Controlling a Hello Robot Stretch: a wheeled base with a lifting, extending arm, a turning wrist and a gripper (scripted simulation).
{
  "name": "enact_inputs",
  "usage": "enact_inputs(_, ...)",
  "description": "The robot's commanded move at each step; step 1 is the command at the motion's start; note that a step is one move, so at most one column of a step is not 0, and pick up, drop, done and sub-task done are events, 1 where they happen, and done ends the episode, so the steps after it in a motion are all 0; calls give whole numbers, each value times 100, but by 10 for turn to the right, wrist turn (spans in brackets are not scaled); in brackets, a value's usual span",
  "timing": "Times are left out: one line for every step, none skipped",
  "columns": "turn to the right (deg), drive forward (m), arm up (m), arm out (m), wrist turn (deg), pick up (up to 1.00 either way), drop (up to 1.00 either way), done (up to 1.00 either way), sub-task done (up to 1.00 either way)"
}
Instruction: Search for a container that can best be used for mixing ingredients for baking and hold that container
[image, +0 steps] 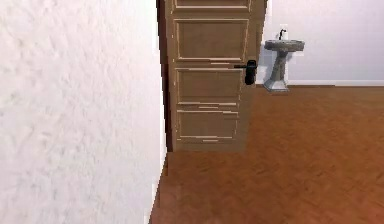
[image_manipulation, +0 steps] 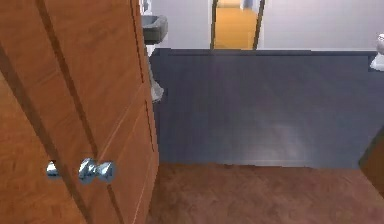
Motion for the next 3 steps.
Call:
enact_inputs(0,25,0,0,0,0,0,0,0)
enact_inputs(30,0,0,0,0,0,0,0,0)
enact_inputs(0,15,0,0,0,0,0,0,0)
